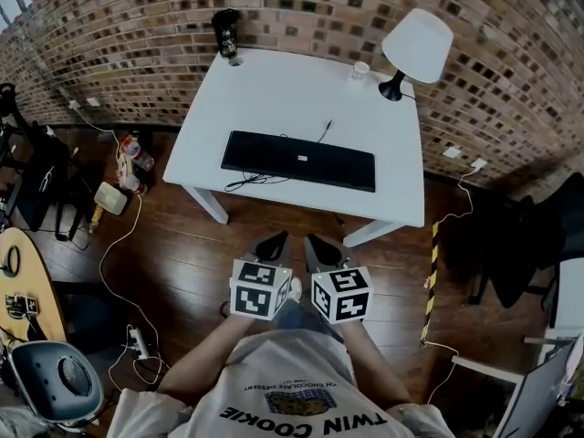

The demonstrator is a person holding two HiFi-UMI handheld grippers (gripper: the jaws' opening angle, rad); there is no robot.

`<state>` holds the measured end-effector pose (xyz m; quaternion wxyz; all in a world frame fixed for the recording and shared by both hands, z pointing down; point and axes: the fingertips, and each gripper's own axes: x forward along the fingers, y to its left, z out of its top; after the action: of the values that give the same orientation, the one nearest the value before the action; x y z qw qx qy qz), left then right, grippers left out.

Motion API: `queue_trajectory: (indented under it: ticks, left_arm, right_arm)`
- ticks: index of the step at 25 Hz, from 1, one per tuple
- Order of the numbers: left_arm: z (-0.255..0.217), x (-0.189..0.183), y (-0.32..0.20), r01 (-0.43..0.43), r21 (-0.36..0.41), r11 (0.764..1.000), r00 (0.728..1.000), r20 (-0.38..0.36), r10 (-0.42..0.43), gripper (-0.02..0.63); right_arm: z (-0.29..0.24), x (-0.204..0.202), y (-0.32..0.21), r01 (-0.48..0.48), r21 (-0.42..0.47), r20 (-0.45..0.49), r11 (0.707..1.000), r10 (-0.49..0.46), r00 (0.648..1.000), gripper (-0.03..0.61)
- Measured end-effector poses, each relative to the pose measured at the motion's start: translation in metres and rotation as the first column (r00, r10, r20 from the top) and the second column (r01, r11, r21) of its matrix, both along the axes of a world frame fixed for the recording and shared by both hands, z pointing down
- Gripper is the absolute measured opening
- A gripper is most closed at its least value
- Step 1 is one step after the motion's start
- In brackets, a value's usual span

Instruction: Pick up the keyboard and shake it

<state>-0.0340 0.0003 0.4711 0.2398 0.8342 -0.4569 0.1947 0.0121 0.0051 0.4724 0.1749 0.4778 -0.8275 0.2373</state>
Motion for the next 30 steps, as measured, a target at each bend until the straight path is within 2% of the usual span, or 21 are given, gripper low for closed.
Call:
queue_trajectory:
  ticks: [7, 12, 21, 27, 30]
  left_arm:
    - [0.005, 0.014, -0.062, 0.020, -0.004, 1.000, 0.999, 0.036, -0.020, 0.006]
    - [0.010, 0.003, -0.104, 0.065, 0.007, 0.998, 0.996, 0.067, -0.066, 0.006]
    - [0.030, -0.057, -0.162, 0.159, -0.024, 0.987, 0.983, 0.094, -0.156, 0.006]
    - [0.047, -0.108, -0.207, 0.198, -0.056, 0.979, 0.972, 0.139, -0.189, 0.046]
    - [0.056, -0.138, -0.234, 0.211, -0.079, 0.974, 0.968, 0.154, -0.197, 0.064]
  right_arm:
    - [0.005, 0.025, -0.060, 0.029, -0.013, 0.024, 1.000, -0.028, 0.999, 0.005]
    - [0.017, 0.052, -0.091, 0.030, -0.036, 0.012, 0.999, -0.030, 0.999, 0.009]
    - [0.039, 0.106, -0.140, -0.027, -0.081, 0.018, 0.996, 0.028, 0.999, 0.011]
    - [0.060, 0.149, -0.177, -0.128, -0.163, 0.043, 0.978, 0.136, 0.990, 0.021]
    - [0.068, 0.170, -0.193, -0.154, -0.186, 0.023, 0.970, 0.161, 0.987, 0.040]
